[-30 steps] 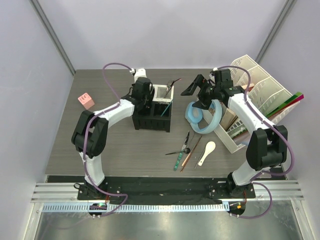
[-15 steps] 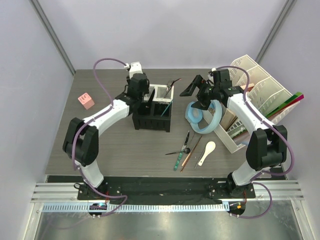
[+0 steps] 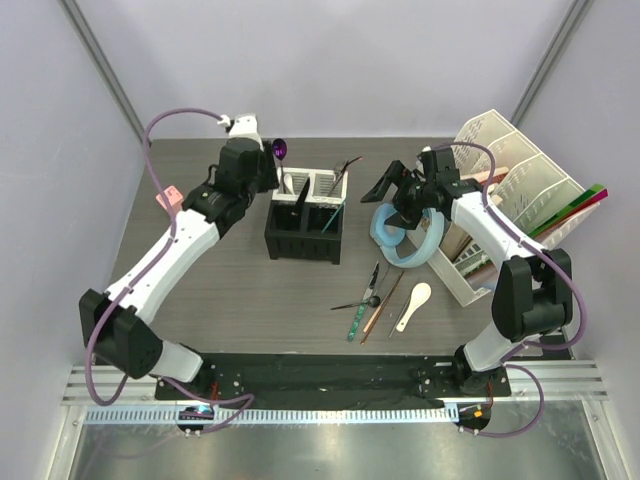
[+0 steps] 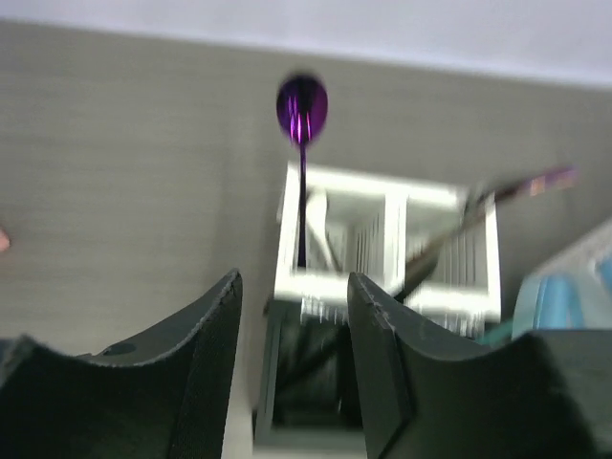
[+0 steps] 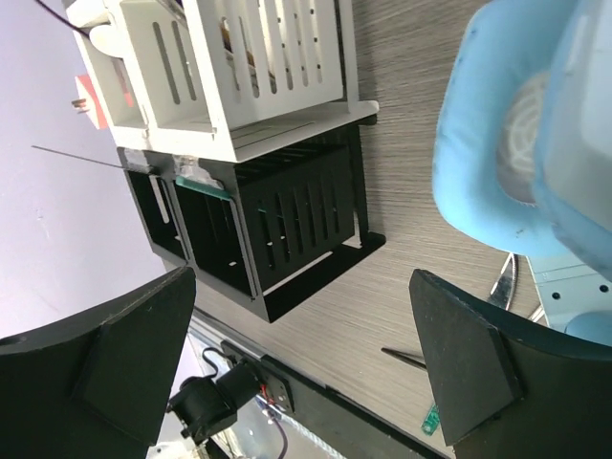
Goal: Sort the eating utensils into containers
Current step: Place the spoon in the container, then pick up the spoon from the center of the board.
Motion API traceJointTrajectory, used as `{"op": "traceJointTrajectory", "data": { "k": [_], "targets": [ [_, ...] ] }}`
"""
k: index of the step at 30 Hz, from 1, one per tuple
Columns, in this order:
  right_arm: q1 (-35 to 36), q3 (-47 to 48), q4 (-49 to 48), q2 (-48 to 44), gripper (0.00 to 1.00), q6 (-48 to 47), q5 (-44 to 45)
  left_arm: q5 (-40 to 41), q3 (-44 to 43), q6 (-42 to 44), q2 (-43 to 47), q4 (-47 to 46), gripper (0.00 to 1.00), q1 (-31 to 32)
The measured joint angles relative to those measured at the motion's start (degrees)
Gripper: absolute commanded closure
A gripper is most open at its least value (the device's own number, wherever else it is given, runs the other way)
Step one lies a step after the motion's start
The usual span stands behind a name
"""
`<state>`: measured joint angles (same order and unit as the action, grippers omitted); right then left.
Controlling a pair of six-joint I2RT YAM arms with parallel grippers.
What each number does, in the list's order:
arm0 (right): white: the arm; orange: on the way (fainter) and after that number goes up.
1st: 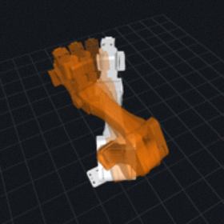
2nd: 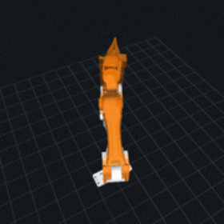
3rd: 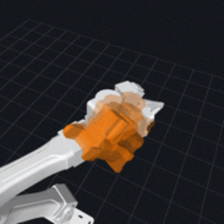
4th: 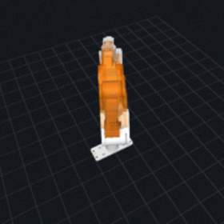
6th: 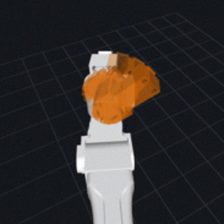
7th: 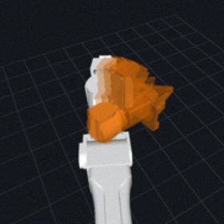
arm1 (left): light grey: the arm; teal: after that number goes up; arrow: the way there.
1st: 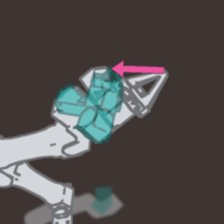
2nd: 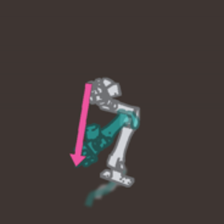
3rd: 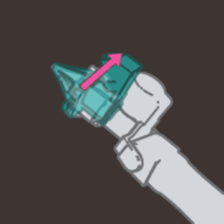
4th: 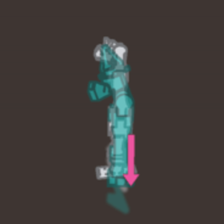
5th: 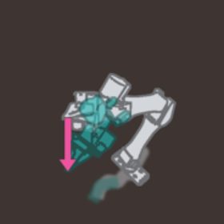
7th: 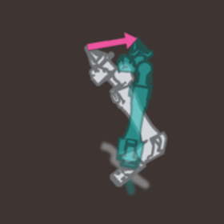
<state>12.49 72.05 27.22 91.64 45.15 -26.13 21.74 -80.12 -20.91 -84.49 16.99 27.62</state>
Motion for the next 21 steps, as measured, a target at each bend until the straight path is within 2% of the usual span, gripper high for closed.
{"op": "traceJointTrajectory", "data": {
  "k": [3,6,11,14,21],
  "targets": [
    [0.2,-0.3,0.1,0.0,0.00,0.3,0.8,-2.8,2.2,-1.5,3.7,8.3,0.54,1.5],
    [0.6,-0.3,-0.2,0.0,0.00,0.8,2.3,-5.1,5.3,-2.4,4.8,12.5,0.55,4.3],
    [1.4,-0.3,-0.9,-0.1,0.00,2.6,3.3,-8.6,13.6,0.3,3.9,15.0,0.54,15.6],
    [1.9,-0.3,-1.0,-0.7,0.00,3.3,4.1,-13.4,14.8,3.3,-0.4,15.6,0.55,20.5],
    [2.4,2.4,-1.1,-3.6,0.00,3.3,3.6,-21.9,12.7,10.0,-15.3,15.8,0.55,22.2]
  ]
}}
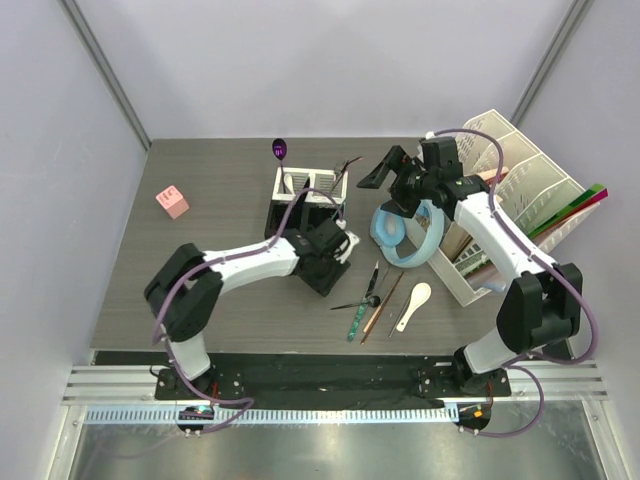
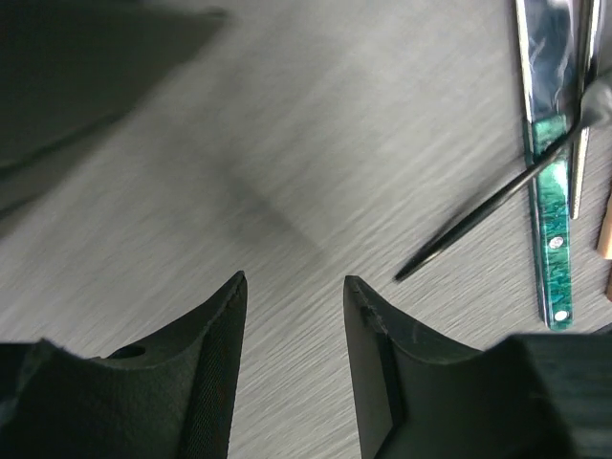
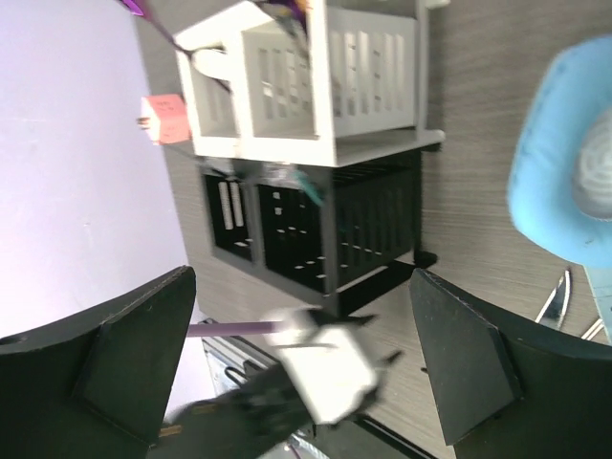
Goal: Sort the eating utensils into containers
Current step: Pick up the spoon from the center of the board.
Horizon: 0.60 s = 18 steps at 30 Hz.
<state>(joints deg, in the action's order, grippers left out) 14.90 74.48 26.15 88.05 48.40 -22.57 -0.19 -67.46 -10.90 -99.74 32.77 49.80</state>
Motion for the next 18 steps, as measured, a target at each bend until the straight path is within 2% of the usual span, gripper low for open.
{"op": "traceJointTrajectory", "data": {
  "k": [5,11,18],
  "targets": [
    [-0.1,1.0,-0.6,-3.1,0.00,0.0,0.2,-2.8,-3.2,3.5,-6.0,0.9,0.54,3.9],
    [-1.3,-1.2,-0.9,-4.0,0.00,0.0,0.3,-4.1,-7.5,5.2,-6.3,1.1,0.53,6.8],
    [-2.4,-3.1,-0.5,-4.3,0.00,0.1,0.6,-4.5,-8.1,7.0,-6.3,0.3,0.53,8.5]
  ]
}}
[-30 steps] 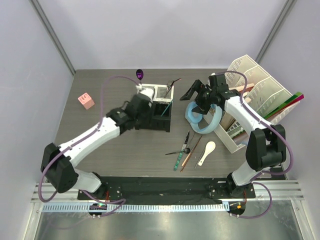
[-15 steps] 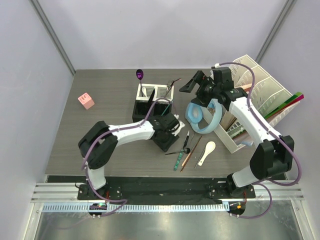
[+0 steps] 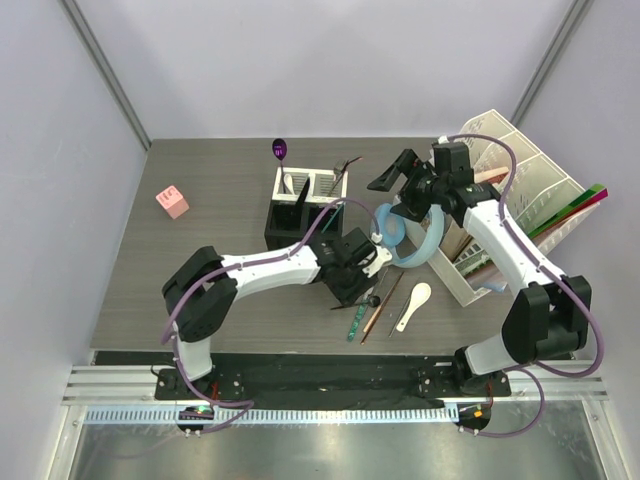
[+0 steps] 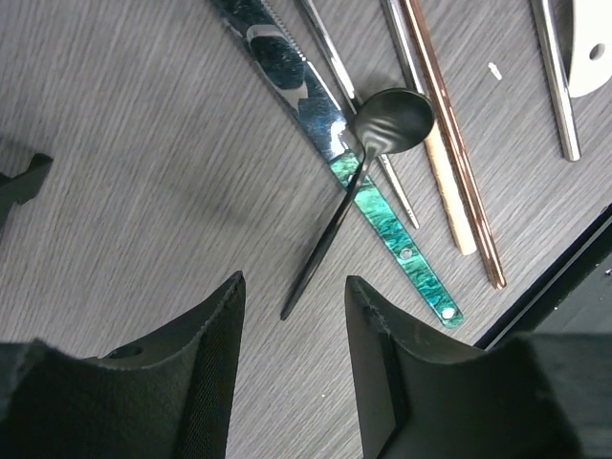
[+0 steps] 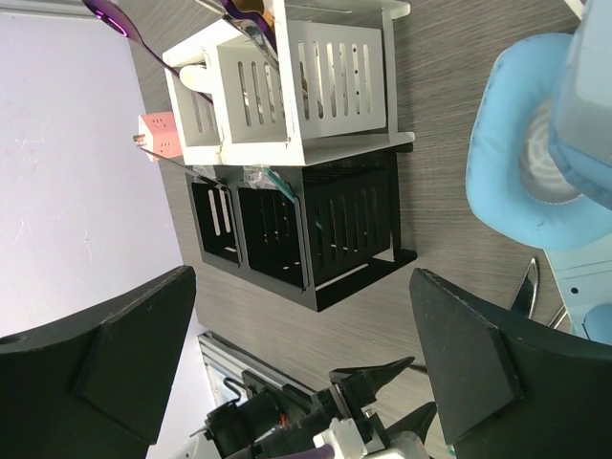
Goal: Sort the eating utensils into containers
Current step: Pick up the spoon from the center of the board.
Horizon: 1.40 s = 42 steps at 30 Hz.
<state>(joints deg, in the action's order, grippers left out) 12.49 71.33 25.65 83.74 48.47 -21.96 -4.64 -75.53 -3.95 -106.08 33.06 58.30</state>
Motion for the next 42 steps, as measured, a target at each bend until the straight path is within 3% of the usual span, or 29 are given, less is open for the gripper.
{"op": "traceJointTrajectory", "data": {
  "k": [10,28,31,35,42],
  "targets": [
    [-0.8,-2.0,0.2,-3.9,0.00,0.3,0.9,-0.6,-0.2,0.9,-3.0,-1.6,0.54,0.9],
    [-2.6,-2.3,1.8,-8.3,0.00,0.7,4.9,-1.4,-1.9,-0.3,-7.0,-5.5,0.66,1.3],
    [-2.7,-2.5,1.8,-8.3,0.00,0.8,4.7,-1.1,-1.6,-0.4,-7.0,-6.6,0.73,1.4],
    [-2.8,-3.0,1.9,-8.3,0.00,1.0,4.7,-0.8,-1.0,-0.7,-7.0,-8.1,0.98,1.6],
    [-2.8,-4.0,1.9,-9.6,0.00,1.0,4.7,-0.6,2.1,-2.1,-5.2,-11.1,1.00,1.6]
  ]
}}
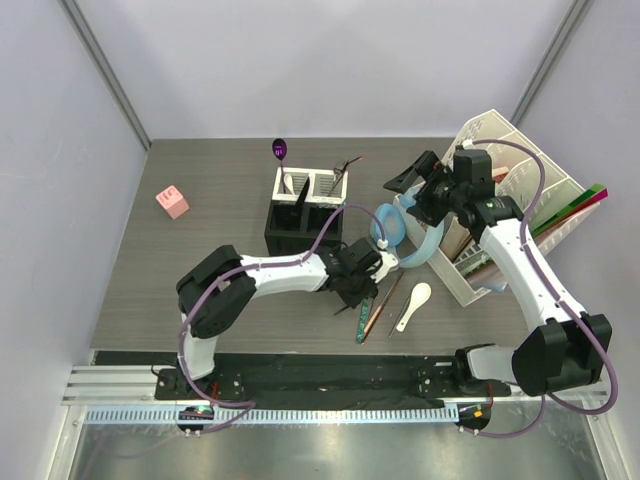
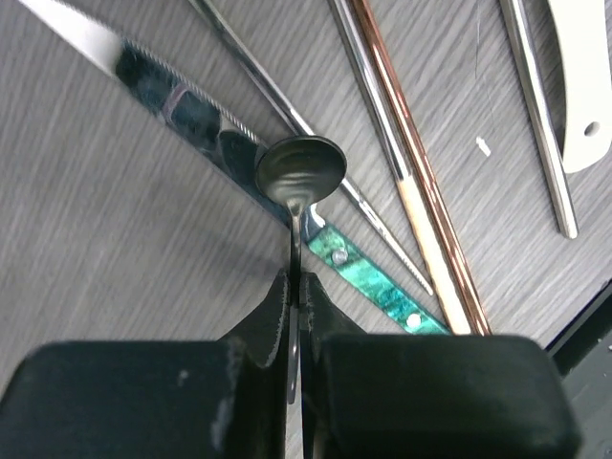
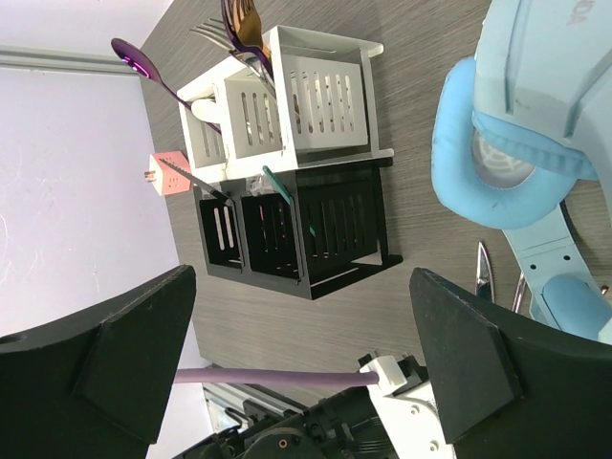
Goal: Sort the eating utensils into containers
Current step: Pick up the spoon from the center of the board, then place the spoon in the container.
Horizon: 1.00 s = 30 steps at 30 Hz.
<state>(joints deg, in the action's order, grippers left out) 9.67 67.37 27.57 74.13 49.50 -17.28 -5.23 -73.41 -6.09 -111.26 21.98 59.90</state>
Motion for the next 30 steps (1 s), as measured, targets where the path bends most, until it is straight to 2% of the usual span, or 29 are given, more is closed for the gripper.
{"op": "traceJointTrajectory", "data": {
  "k": [10,14,17,23,30],
  "targets": [
    [0.0,-0.8,0.0,-0.4,0.00,0.0,0.0,0.1,3.2,-3.3,4.4,1.9,1.00,-0.5],
    [0.0,-0.8,0.0,-0.1,0.00,0.1,0.0,1.7,5.2,-5.4,11.6,2.4,1.00,-1.4],
    [0.0,-0.8,-0.1,0.6,0.01,0.1,0.0,4.3,9.1,-8.0,20.8,0.1,1.00,-3.4],
    [-0.1,-0.8,-0.1,1.9,0.00,0.2,-0.1,10.7,11.9,-14.0,33.4,-2.2,1.00,-13.7],
    [-0.1,-0.7,-0.2,6.0,0.00,-0.1,-0.9,16.4,10.1,-16.6,35.0,-6.9,1.00,-26.9]
  ]
}}
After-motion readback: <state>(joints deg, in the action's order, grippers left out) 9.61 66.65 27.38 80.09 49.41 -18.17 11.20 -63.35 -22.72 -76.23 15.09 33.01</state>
